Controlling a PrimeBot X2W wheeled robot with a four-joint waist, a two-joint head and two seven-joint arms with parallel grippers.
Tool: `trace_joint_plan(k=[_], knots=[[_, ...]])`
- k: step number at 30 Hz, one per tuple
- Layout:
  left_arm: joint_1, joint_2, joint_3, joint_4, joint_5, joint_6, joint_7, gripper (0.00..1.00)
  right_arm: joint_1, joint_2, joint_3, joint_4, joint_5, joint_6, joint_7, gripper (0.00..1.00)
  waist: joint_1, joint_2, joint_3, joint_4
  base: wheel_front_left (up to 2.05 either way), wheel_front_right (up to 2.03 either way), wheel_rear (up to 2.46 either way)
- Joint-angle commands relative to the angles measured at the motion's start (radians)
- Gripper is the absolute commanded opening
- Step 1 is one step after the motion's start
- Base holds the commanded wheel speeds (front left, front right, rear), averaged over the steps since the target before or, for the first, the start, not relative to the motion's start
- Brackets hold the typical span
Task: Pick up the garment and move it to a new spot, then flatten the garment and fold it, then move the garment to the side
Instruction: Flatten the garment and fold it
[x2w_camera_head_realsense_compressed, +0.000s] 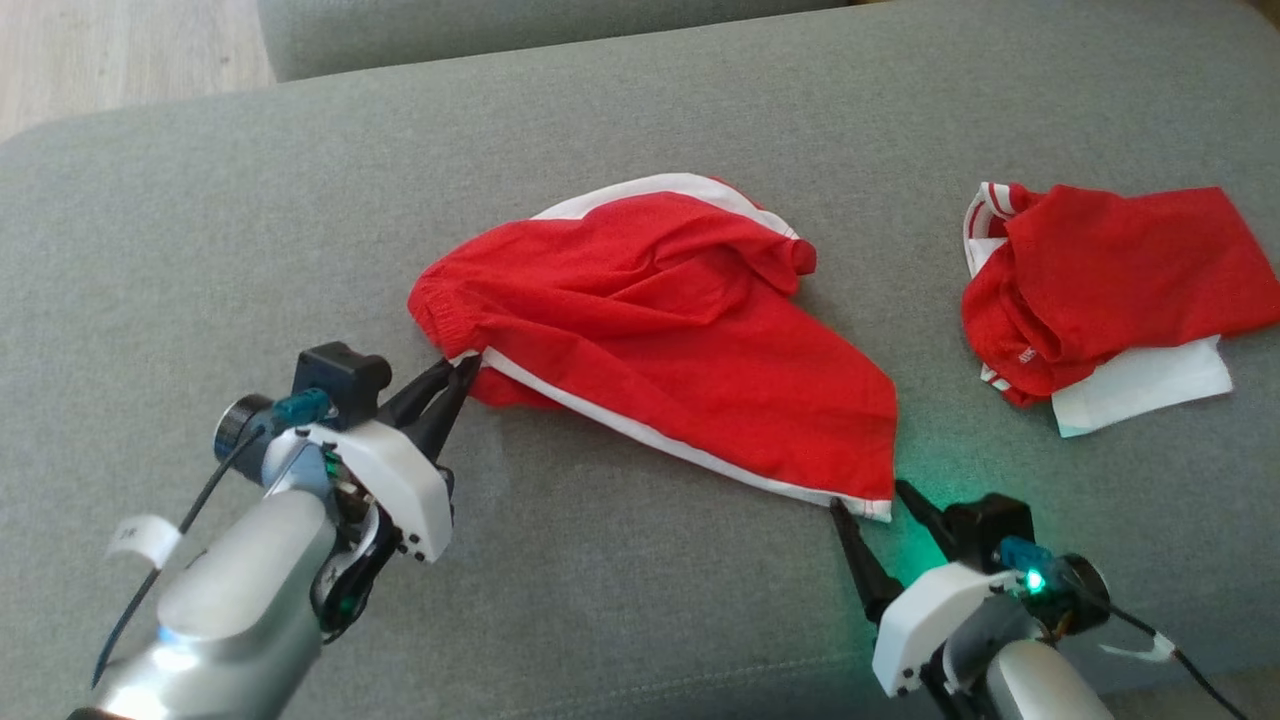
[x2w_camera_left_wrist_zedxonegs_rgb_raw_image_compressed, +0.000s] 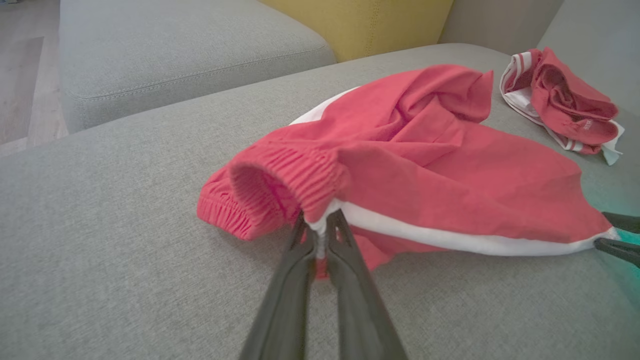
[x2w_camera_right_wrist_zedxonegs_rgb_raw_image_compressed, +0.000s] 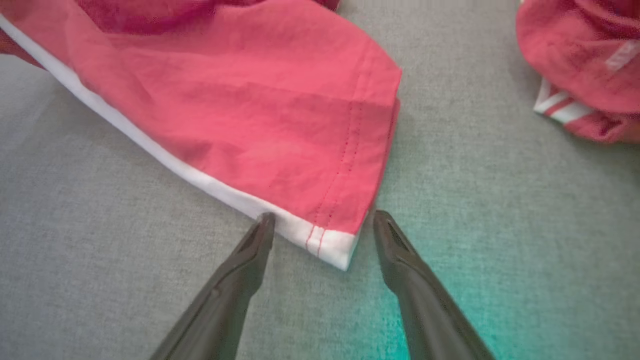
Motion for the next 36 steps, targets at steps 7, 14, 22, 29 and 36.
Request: trace_joint_plan(k=[7,14,22,29,36], knots=[[-0.041,0.038,0.031,-0.027,-0.013,0.007,-0.001,0.0,-0.044,-0.005,0.037,-0.005,0.009,-0.001,-0.022,0.25,0.0,0.0,0.0,-0.004,0.0,0.0,0.0],[-0.04,0.037,0.026,-0.022,-0.016,0.008,-0.002,0.0,-0.051,-0.005,0.049,0.004,0.016,-0.001,-0.02,0.0,0.0,0.0,-0.01,-0.004,0.0,0.0,0.0],[-0.038,0.056,0.024,-0.052,-0.019,0.008,-0.003,0.0,-0.098,-0.037,0.03,-0.098,0.03,-0.001,-0.016,0.0,0.0,0.0,-0.056,-0.002,0.0,0.0,0.0],[-0.099,0.111,0.036,-0.175,-0.007,0.01,0.037,0.0,-0.255,-0.146,0.018,-0.301,0.091,-0.001,0.036,0.0,0.0,0.0,-0.129,0.011,0.0,0.0,0.0],[-0.217,0.152,0.088,-0.354,-0.022,0.03,0.117,0.0,-0.422,-0.218,0.0,-0.426,0.13,-0.001,0.102,0.0,0.0,0.0,-0.192,0.046,0.0,0.0,0.0]])
